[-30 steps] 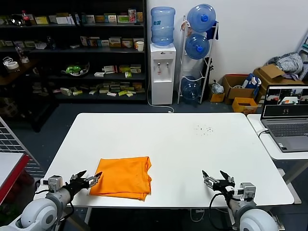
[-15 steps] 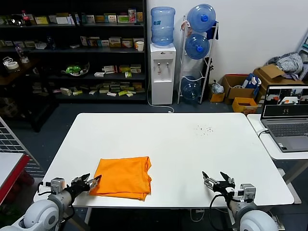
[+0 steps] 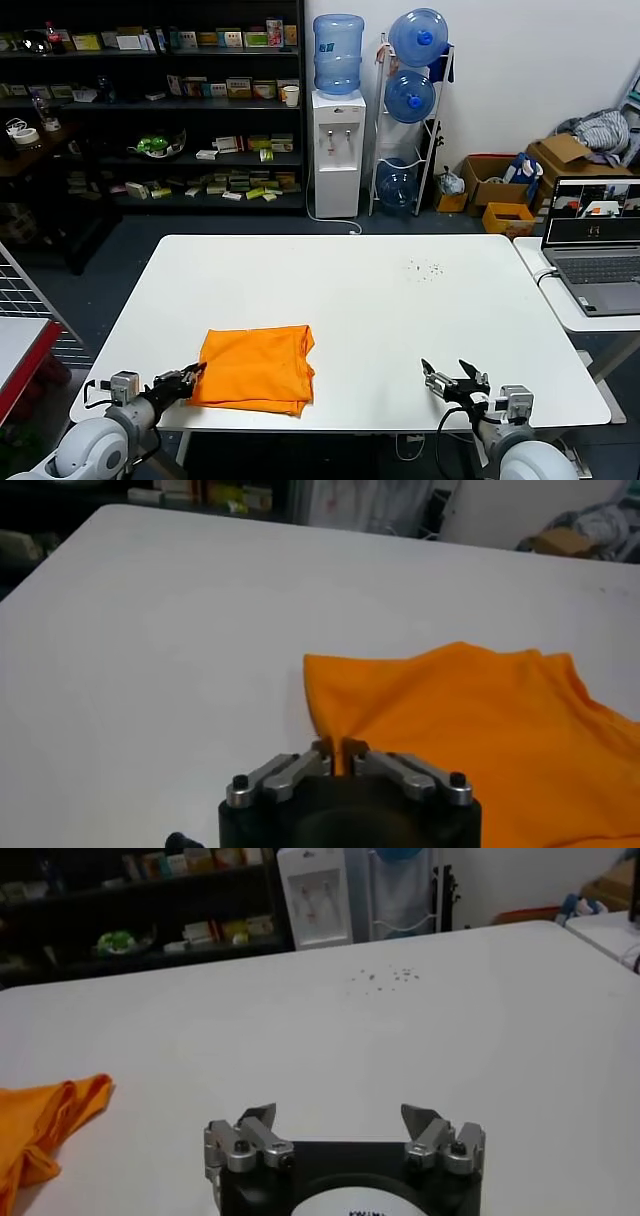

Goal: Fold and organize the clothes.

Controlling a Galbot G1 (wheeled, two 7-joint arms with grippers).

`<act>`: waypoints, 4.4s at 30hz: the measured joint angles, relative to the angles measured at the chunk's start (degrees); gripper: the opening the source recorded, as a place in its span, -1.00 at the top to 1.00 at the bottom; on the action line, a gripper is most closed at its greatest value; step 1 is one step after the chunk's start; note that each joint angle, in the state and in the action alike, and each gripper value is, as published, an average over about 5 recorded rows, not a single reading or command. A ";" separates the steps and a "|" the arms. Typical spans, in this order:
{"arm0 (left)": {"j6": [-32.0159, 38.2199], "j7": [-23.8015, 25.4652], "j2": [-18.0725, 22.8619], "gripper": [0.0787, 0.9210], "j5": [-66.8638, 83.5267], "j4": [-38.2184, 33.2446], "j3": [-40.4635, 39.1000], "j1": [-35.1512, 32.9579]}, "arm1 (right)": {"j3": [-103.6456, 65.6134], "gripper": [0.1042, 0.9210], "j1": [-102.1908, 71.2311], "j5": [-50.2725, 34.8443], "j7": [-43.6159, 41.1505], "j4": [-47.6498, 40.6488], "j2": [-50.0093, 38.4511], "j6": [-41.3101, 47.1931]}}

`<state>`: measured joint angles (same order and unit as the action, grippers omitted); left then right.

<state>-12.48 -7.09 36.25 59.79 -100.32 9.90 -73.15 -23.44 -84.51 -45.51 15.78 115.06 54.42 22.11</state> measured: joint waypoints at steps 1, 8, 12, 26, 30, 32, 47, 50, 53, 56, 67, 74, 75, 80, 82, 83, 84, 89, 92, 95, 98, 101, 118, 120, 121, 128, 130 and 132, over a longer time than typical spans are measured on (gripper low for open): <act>0.02 -0.08 0.08 0.84 0.02 -0.20 0.10 -0.04 | -0.02 -0.76 -0.03 0.02 0.00 0.00 0.03 -0.03; -0.02 -1.27 0.68 0.96 -0.56 -2.75 1.47 -0.95 | -0.16 -0.76 0.05 0.18 -0.22 -0.21 0.32 -0.33; -0.40 -2.70 1.01 0.96 -2.65 -5.51 3.03 -2.02 | 0.03 -0.76 0.41 0.37 -0.56 -0.68 0.50 -0.61; -1.90 -8.55 -2.37 0.96 -9.68 -13.47 14.26 -9.63 | 0.28 -0.76 1.21 1.83 -1.70 0.03 -0.50 -1.91; -0.95 -8.54 -4.16 0.96 -11.37 -11.56 18.00 -11.15 | -0.46 -0.76 0.54 2.52 -2.00 1.42 -1.06 -2.31; -0.34 -8.47 -5.04 0.96 -11.99 -9.92 19.68 -11.50 | -0.95 -0.76 0.08 2.86 -2.09 2.15 -1.27 -2.50; 1.33 -9.60 -7.92 0.96 -13.66 -4.24 23.64 -13.15 | -5.23 -0.76 -4.59 5.20 -2.17 5.84 0.05 -2.84; 1.04 -10.33 -7.24 0.96 -11.22 -6.57 22.11 -12.37 | -6.14 -0.76 -5.67 5.72 -1.94 6.46 0.77 -2.66; 0.35 -11.54 -5.70 0.96 -7.51 -9.76 18.64 -10.01 | -7.24 -0.76 -6.94 6.22 -1.68 7.13 1.66 -2.38; -0.64 -13.59 -2.74 0.96 -3.30 -12.54 12.41 -5.39 | -8.43 -0.76 -8.29 6.75 -1.44 7.79 2.69 -2.10; -2.64 -21.47 20.41 0.96 4.90 -7.69 -14.99 16.66 | -12.56 -0.76 -13.34 8.55 -1.21 10.17 6.72 -1.68; -3.12 -23.21 32.00 0.96 5.17 -0.29 -23.10 24.11 | -13.71 -0.76 -14.65 8.66 -1.23 10.19 7.74 -1.69; -3.13 -23.35 33.24 0.96 5.09 0.55 -23.83 24.78 | -13.73 -0.76 -14.69 8.68 -1.23 10.16 7.85 -1.69; -3.28 -23.90 38.04 0.96 4.57 3.81 -26.83 27.42 | -13.94 -0.76 -14.84 8.70 -1.23 9.95 8.06 -1.68; -3.36 -24.12 39.42 0.96 4.36 4.67 -27.88 28.15 | -14.10 -0.76 -14.91 8.69 -1.24 9.83 8.04 -1.69; -3.40 -24.25 40.04 0.96 4.25 5.03 -28.38 28.43 | -14.16 -0.76 -14.94 8.67 -1.25 9.78 8.03 -1.69; -3.42 -24.37 40.62 0.96 4.11 5.39 -28.84 28.67 | -14.20 -0.76 -14.94 8.64 -1.26 9.72 8.01 -1.69; -3.47 -24.75 43.01 0.96 3.30 7.17 -30.38 29.58 | -14.21 -0.76 -14.78 8.43 -1.28 9.55 7.89 -1.68; -3.37 -24.80 43.90 0.96 2.91 7.94 -30.92 30.10 | -14.13 -0.76 -14.64 8.33 -1.30 9.49 7.84 -1.66; -3.18 -24.77 44.69 0.94 2.46 8.60 -31.17 30.47 | -14.04 -0.76 -14.48 8.28 -1.48 9.41 7.85 -1.74; -2.96 -24.53 45.33 0.82 1.84 9.02 -31.16 30.57 | -14.04 -0.76 -14.27 8.38 -1.96 9.18 7.93 -2.16; -2.76 -24.09 45.60 0.62 1.32 8.90 -30.79 30.38 | -14.18 -0.76 -13.95 8.63 -2.92 8.81 7.89 -2.82; 9.45 -4.95 31.85 -0.55 -10.74 -4.63 -6.04 5.60 | -19.63 -0.76 -9.58 11.97 -18.93 0.23 8.08 -13.87; 13.06 -1.35 31.13 -0.66 -13.85 -5.18 -0.70 0.66 | -20.83 -0.76 -9.58 12.84 -20.76 -0.44 8.94 -16.08; 14.82 0.36 31.00 -0.71 -15.23 -5.48 1.86 -1.66 | -21.40 -0.76 -9.66 13.26 -21.58 -0.75 9.40 -17.19; 23.89 9.65 31.90 -0.77 -21.72 -6.53 16.57 -13.10 | -24.92 -0.76 -11.07 15.53 -25.47 -2.82 12.81 -24.51; 25.64 11.42 31.93 -0.77 -22.95 -6.71 19.25 -15.16 | -25.76 -0.76 -11.45 16.22 -26.11 -3.22 13.77 -26.26; 27.07 12.82 31.81 -0.77 -23.97 -7.02 21.27 -16.85 | -26.51 -0.76 -11.68 17.00 -26.70 -3.47 14.75 -27.88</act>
<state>14.59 5.73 68.06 35.82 -107.35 31.17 -89.99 -49.95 -96.19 -28.51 -10.92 111.59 69.17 -5.77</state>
